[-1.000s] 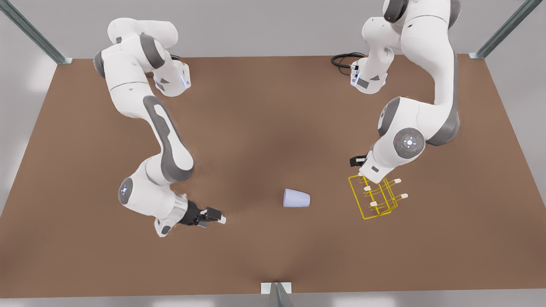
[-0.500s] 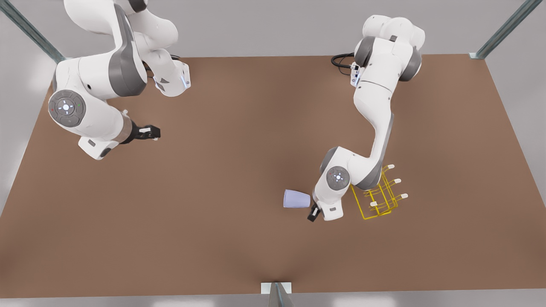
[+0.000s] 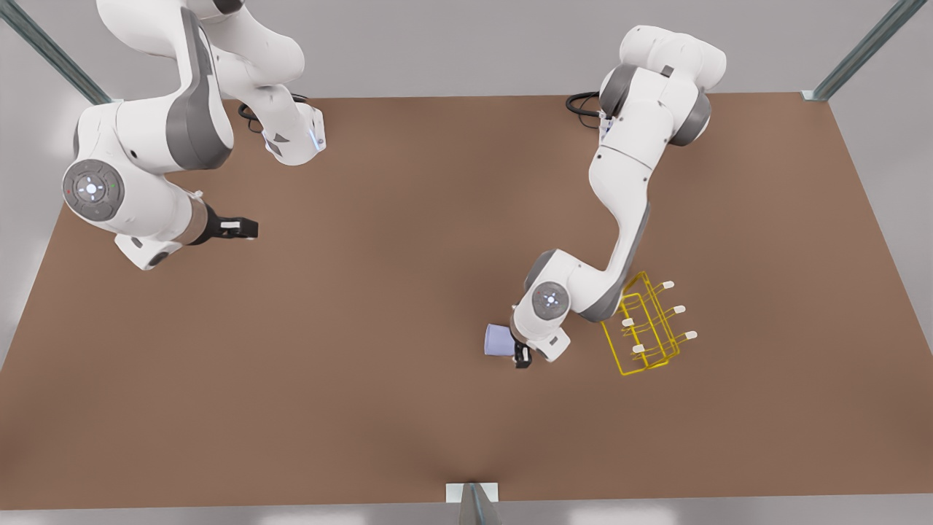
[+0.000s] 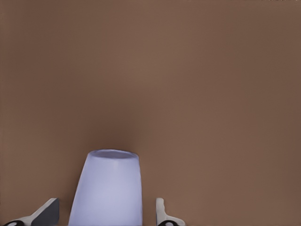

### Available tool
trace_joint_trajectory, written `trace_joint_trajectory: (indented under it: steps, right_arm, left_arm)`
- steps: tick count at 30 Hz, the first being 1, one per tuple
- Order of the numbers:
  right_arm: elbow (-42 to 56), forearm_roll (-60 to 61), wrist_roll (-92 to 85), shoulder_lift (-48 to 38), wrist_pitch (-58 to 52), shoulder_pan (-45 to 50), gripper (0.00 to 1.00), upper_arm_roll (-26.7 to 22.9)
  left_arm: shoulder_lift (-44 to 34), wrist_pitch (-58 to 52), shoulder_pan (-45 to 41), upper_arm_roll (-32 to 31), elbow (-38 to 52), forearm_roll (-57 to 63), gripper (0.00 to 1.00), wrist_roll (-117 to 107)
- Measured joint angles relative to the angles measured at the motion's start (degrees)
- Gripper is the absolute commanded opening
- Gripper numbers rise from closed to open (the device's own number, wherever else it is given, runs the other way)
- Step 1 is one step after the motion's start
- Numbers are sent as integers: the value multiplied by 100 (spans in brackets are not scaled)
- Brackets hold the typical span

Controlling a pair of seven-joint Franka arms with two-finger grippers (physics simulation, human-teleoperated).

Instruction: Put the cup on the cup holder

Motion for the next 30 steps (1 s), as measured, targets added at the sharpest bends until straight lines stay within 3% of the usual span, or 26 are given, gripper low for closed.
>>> trace_joint_trajectory:
  steps: [15, 16, 17, 18, 24, 25, 28, 30]
  right_arm:
    - [5, -25, 152, 89, 90, -9, 100, 0]
    - [5, -24, 156, 95, 91, -14, 100, 0]
    - [5, -23, 160, 109, 93, -17, 100, 0]
    - [5, -22, 164, 117, 94, -19, 100, 0]
    - [11, -16, 179, 152, 102, -21, 100, -1]
    - [12, -12, 181, 160, 103, -22, 100, 0]
    - [12, 7, 185, 167, 106, -26, 100, 0]
    - [11, 17, 187, 169, 108, -27, 100, 0]
  left_arm:
    - [418, 395, -56, -86, -33, -10, 100, -1121]
    - [444, 420, -72, -93, -31, -8, 98, -1167]
    - [459, 440, -81, -96, -30, -8, 83, -1209]
    - [465, 457, -85, -98, -26, -14, 76, -1246]
    - [337, 292, 29, -119, 190, -82, 74, -1420]
    - [314, 118, 18, -20, 334, -93, 74, -1436]
    - [162, -901, -676, 1257, 487, 98, 74, -1467]
    - [91, -1767, -1605, 2617, 498, 439, 74, -1444]
